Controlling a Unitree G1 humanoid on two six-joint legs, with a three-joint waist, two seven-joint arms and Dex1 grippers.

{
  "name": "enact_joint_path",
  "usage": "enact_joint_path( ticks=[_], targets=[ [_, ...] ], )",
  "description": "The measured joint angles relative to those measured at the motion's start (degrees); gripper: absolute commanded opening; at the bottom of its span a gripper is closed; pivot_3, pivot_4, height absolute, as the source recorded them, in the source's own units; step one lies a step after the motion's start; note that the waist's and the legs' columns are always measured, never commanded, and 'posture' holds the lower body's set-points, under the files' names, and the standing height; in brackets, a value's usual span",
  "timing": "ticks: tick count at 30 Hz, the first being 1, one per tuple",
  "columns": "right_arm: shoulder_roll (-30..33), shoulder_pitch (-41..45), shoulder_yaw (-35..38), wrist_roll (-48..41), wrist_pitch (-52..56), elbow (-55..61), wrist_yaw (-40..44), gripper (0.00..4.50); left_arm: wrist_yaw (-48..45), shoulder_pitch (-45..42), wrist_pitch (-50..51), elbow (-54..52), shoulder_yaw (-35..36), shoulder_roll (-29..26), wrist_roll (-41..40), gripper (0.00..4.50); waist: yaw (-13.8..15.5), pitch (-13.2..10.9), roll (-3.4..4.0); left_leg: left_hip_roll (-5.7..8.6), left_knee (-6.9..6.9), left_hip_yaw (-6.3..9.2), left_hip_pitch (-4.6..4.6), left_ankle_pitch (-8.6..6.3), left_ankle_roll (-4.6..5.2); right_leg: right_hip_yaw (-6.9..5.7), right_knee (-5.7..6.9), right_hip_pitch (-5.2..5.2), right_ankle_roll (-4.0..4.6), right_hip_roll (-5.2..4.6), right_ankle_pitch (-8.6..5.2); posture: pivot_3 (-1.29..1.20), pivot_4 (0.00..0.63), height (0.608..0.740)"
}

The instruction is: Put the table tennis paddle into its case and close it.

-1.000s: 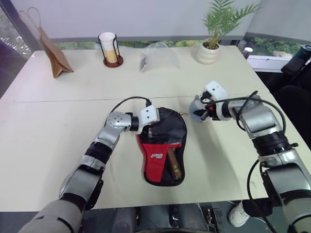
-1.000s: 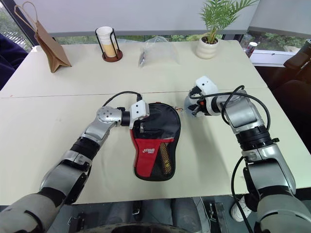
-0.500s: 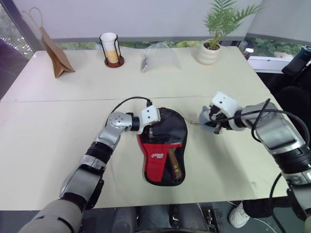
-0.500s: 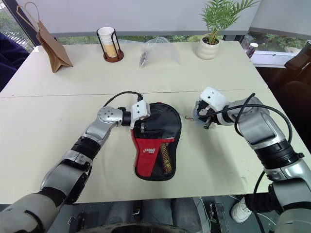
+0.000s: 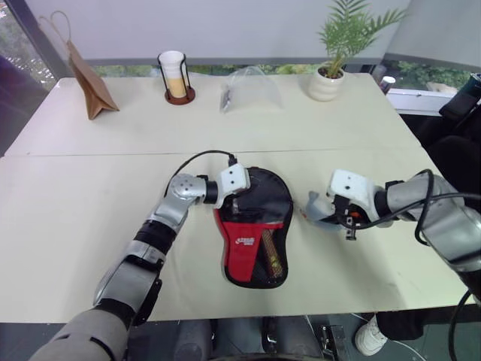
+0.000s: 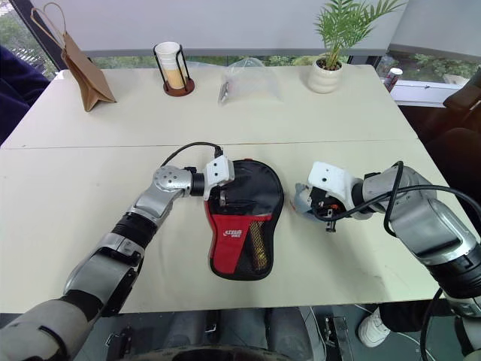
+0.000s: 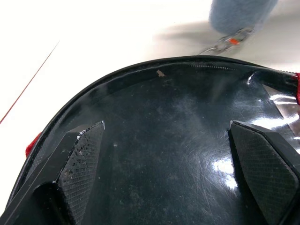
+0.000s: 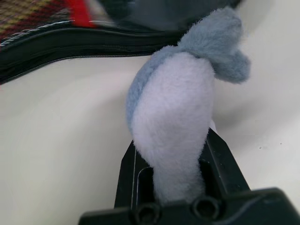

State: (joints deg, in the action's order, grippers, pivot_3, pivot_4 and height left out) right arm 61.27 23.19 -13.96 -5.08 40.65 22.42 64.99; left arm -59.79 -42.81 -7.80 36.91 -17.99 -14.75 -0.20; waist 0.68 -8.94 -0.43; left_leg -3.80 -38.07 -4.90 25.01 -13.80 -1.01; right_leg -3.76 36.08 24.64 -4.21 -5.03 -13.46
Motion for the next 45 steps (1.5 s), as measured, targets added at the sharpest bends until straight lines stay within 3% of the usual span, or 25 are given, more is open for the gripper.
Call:
enact_joint_path(
  ticks=[22,45],
  targets=[
    [5.9,-13.1,4.7,-2.8,-14.0,7.5,4.3,0.07,0.7,-0.2,0.0,0.2,-0.7,0.0,0.0,4.44,0.1,0.0,-0.03,0.0,0.0,0.02,-0.2,-0.01,-0.01,0.0,-0.03,-0.21,-0.04,0.0,-0.04,0.0,0.15,0.74],
    [7.4,-18.8,7.4,-5.2,-20.9,9.9,7.5,0.07,1.3,-0.2,0.1,0.2,-1.0,0.0,0.0,4.44,0.3,0.0,-0.06,0.02,0.0,0.03,-0.29,-0.02,0.0,0.0,-0.06,-0.34,-0.09,-0.03,-0.09,0.0,0.15,0.74]
  ],
)
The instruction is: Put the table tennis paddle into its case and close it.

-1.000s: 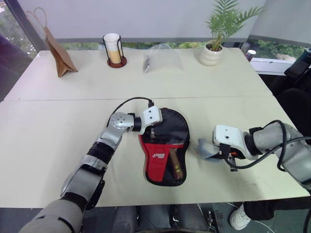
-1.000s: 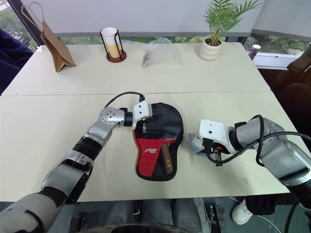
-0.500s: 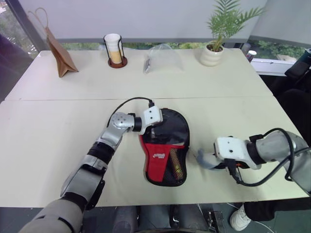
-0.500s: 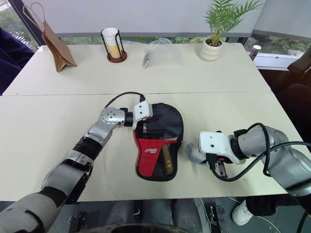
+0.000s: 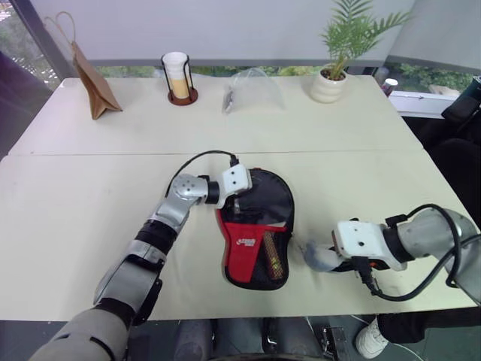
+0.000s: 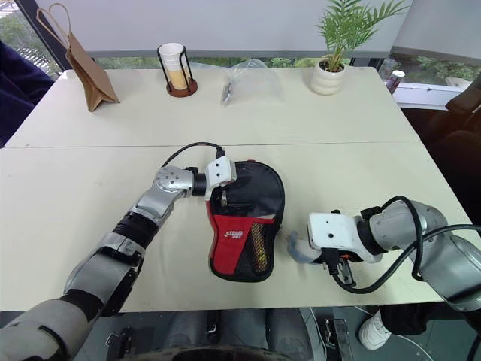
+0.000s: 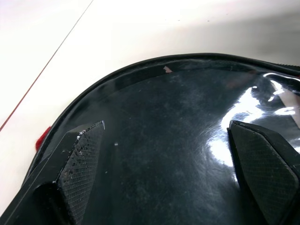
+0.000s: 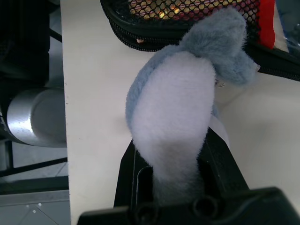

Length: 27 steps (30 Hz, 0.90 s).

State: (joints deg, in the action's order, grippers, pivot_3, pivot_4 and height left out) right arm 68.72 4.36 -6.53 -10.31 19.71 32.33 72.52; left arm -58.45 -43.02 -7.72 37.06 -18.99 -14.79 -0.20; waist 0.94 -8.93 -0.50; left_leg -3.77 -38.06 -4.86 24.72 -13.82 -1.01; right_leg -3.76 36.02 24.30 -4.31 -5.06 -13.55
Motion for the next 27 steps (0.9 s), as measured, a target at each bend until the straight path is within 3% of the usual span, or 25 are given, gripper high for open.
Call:
enact_joint_path(
  ticks=[9,19,27],
  targets=[
    [2.0,-2.1,0.2,1.4,-4.8,0.2,0.5,0.07,0.0,0.0,0.0,0.1,0.0,0.0,0.0,4.44,0.2,0.0,-0.02,0.03,0.0,0.0,0.0,-0.03,0.04,0.0,-0.03,-0.03,-0.04,-0.03,-0.03,0.0,0.15,0.74],
    [-2.9,2.8,-6.5,6.3,-8.5,-2.3,0.5,0.07,0.2,0.2,0.1,-0.2,0.0,-0.6,0.1,4.44,-0.2,0.0,-0.1,0.02,0.02,-0.01,-0.26,-0.03,0.04,0.0,-0.02,-0.23,-0.13,-0.02,-0.09,0.0,0.15,0.74],
    [-6.7,9.3,-11.3,11.3,-18.7,-7.6,3.9,0.07,1.0,2.1,1.9,-3.3,0.0,-1.6,0.2,4.44,-0.5,0.2,-0.37,-0.05,0.04,-0.01,-0.4,-0.04,0.03,0.0,-0.01,-0.32,-0.18,0.02,-0.14,0.0,0.15,0.74]
  ],
)
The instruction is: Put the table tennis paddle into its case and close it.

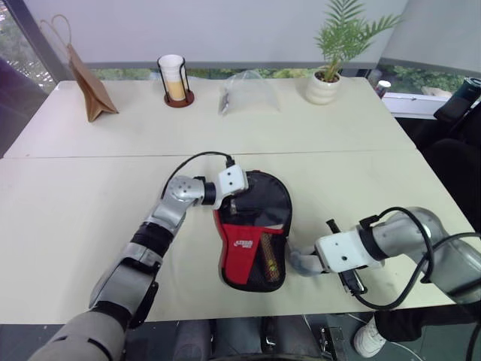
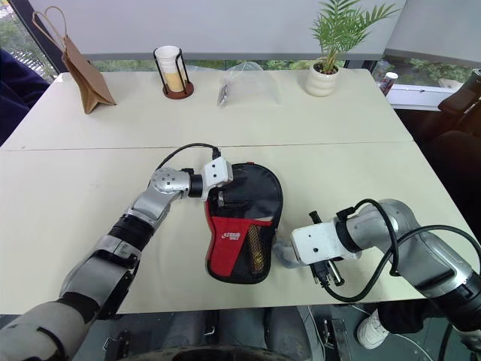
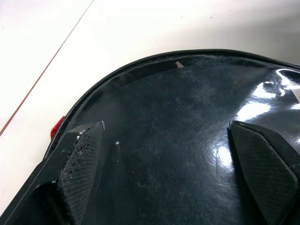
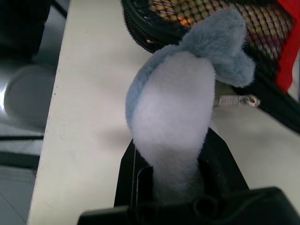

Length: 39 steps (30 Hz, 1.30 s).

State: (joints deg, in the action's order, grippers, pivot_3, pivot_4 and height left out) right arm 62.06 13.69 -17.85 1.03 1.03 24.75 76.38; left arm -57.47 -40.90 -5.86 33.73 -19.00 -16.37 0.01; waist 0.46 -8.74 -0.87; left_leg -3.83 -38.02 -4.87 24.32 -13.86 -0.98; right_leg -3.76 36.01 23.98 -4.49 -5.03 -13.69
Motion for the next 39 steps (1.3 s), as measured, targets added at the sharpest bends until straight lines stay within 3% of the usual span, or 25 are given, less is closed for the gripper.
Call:
enact_joint_path(
  ticks=[12,27,39],
  targets=[
    [-0.4,1.0,-1.6,-0.7,-10.9,-2.7,6.2,0.07,0.3,3.5,2.8,-6.4,-0.1,-1.2,0.0,4.44,0.3,0.0,0.0,0.0,0.05,-0.03,0.0,-0.06,0.09,0.0,0.01,0.0,0.2,0.02,-0.02,0.0,0.15,0.74],
    [1.2,-8.2,4.4,-20.8,17.9,-0.1,8.1,0.07,0.1,4.4,3.9,-8.5,-0.9,-1.3,0.0,4.44,0.4,0.1,0.01,0.02,0.05,0.14,0.0,-0.09,0.12,0.0,-0.01,-0.05,0.22,-0.06,-0.03,0.0,0.15,0.74],
    [3.2,-12.1,3.5,-19.1,9.8,-1.5,11.2,0.07,0.1,4.3,4.3,-8.5,-1.2,-1.4,0.0,4.44,0.3,0.1,0.0,0.03,0.04,0.16,-0.24,-0.11,0.11,-0.01,-0.06,-0.29,0.0,-0.07,-0.16,0.0,0.15,0.74]
  ],
)
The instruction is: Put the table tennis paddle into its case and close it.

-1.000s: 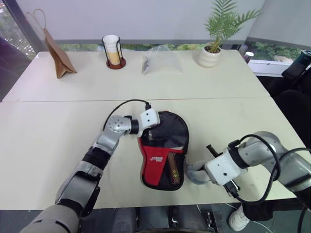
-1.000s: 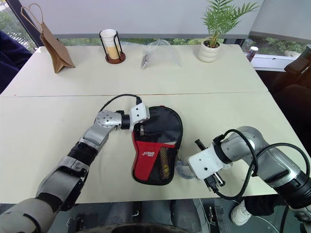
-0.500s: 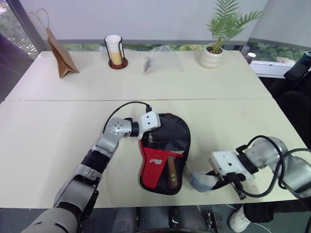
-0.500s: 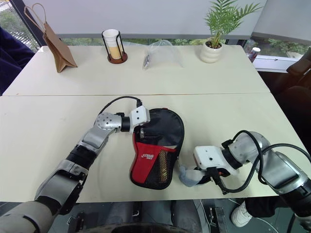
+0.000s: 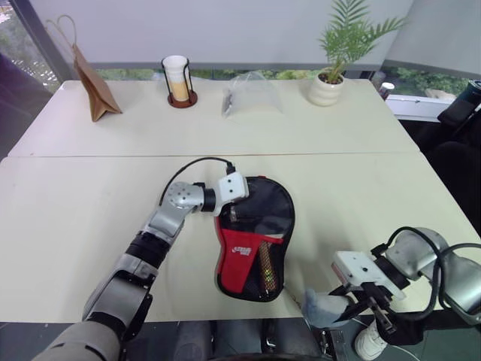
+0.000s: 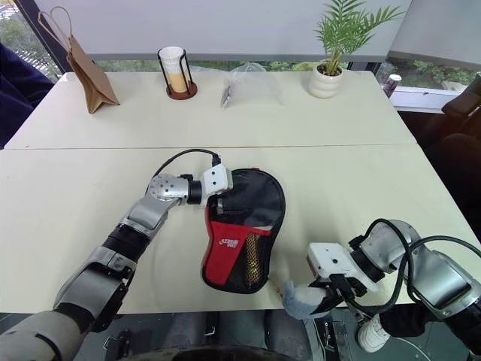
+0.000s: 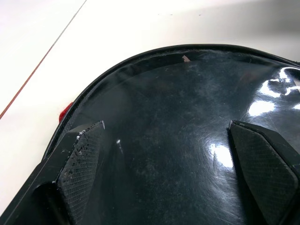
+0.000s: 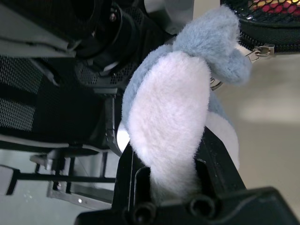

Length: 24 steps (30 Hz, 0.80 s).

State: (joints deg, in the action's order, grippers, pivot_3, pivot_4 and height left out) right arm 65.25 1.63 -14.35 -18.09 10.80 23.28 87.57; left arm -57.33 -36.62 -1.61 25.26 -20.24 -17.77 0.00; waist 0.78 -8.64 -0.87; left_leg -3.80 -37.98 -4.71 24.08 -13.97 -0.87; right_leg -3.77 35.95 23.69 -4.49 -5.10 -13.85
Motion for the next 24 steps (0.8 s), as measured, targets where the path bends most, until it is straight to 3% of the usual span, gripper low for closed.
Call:
enact_joint_path(
  ticks=[9,12,17,18,24],
  targets=[
    [1.6,3.2,-0.5,2.7,-8.1,-6.2,1.3,0.07,0.1,-0.2,0.0,0.4,-0.5,0.0,0.0,4.44,-0.1,0.0,0.0,0.0,0.02,0.01,-0.29,-0.1,0.09,-0.02,-0.53,-0.26,-0.03,-0.02,0.02,0.0,0.15,0.74],
    [1.4,6.0,-0.7,3.5,-7.1,-8.6,1.2,1.46,0.2,-0.4,0.0,0.6,-0.5,0.0,0.0,4.44,-0.1,0.0,0.0,0.02,0.02,-0.04,-0.3,-0.11,0.1,-0.01,-0.64,-0.29,-0.03,-0.12,0.03,0.0,0.15,0.74],
    [0.4,10.3,-0.7,5.5,-4.7,-12.5,0.2,4.14,0.4,-0.5,-0.1,1.1,-0.1,0.1,-0.3,4.44,-0.1,0.0,0.01,0.03,0.04,-0.05,-0.31,-0.11,0.11,-0.02,-0.61,-0.26,0.12,-0.14,0.14,0.0,0.15,0.74],
    [0.0,11.0,-0.7,5.7,-4.0,-12.7,-0.1,4.41,0.5,-0.6,-0.1,1.4,0.3,0.2,-0.5,4.44,-0.1,0.0,0.01,0.03,0.05,-0.05,-0.31,-0.11,0.11,-0.03,-0.61,-0.25,0.14,-0.13,0.15,0.0,0.15,0.74],
    [-1.2,17.2,0.4,6.0,0.9,-13.6,-2.1,4.41,0.9,-1.1,2.7,3.3,3.3,1.0,-3.2,4.44,-0.2,-0.1,0.04,0.03,0.06,-0.07,-0.11,-0.1,0.12,-0.04,-0.52,-0.22,0.16,-0.12,0.21,0.0,0.15,0.74]
  ],
)
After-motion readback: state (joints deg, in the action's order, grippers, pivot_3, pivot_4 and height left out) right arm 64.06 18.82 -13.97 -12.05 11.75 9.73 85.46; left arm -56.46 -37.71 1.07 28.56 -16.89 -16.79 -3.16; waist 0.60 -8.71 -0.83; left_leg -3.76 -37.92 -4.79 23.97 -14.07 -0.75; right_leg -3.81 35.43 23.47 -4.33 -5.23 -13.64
